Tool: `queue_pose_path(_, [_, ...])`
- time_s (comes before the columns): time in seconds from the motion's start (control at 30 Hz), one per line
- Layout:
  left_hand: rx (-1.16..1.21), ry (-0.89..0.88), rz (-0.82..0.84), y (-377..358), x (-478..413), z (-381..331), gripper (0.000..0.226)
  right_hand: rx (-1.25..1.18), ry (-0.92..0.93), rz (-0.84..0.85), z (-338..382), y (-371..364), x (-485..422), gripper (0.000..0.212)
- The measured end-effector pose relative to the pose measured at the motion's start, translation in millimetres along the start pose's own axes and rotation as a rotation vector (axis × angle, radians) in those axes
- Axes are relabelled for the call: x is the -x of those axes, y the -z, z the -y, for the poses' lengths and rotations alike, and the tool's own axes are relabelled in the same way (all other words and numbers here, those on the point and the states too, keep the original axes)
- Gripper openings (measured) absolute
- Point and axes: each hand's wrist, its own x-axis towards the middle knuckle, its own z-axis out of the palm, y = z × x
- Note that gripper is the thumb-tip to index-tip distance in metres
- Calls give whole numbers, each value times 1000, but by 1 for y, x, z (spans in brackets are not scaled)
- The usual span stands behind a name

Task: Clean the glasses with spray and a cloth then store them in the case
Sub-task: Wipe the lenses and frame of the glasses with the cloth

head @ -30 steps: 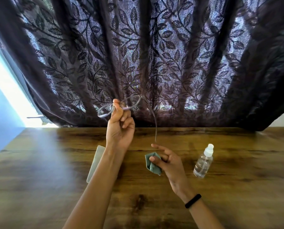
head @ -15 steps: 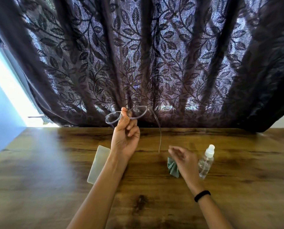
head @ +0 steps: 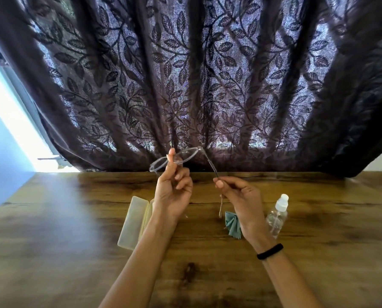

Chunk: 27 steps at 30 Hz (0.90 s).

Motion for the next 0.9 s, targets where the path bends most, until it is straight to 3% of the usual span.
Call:
queue_pose_path(0.13, [-76,24,-127,3,-2,8,14,63,48,-72,5,1,-3,8])
queue_pose_path(0.23, [-210,34,-214,8,5,15,28,231,110,-119,9,4,-7,14])
queue_pose_path(0.33, [-490,17,-271,17,24,25,36,392,192,-134,11,8,-11,14])
queue_pose_path(0.4, [-784,-101,-276,20,38,32,37,498,257,-141,13,9,-14,8])
queue_pose_path(0.53, [-1490,-735,-51,6,42,27,20,770,405,-176,15,10,-16,9])
queue_pose_path(0.6, [-1721,-952,23,-5,36,16,18,830,423,-166,15,9,-16,10])
queue_pose_path(0.73, [-2119,-1083,78,-15,23,1,21,906,456,-132,14,7,-15,8])
queue_pose_path(0.9, [-2438,-980,297,-16,14,-9,21,993,520,-101,13,5,-14,6])
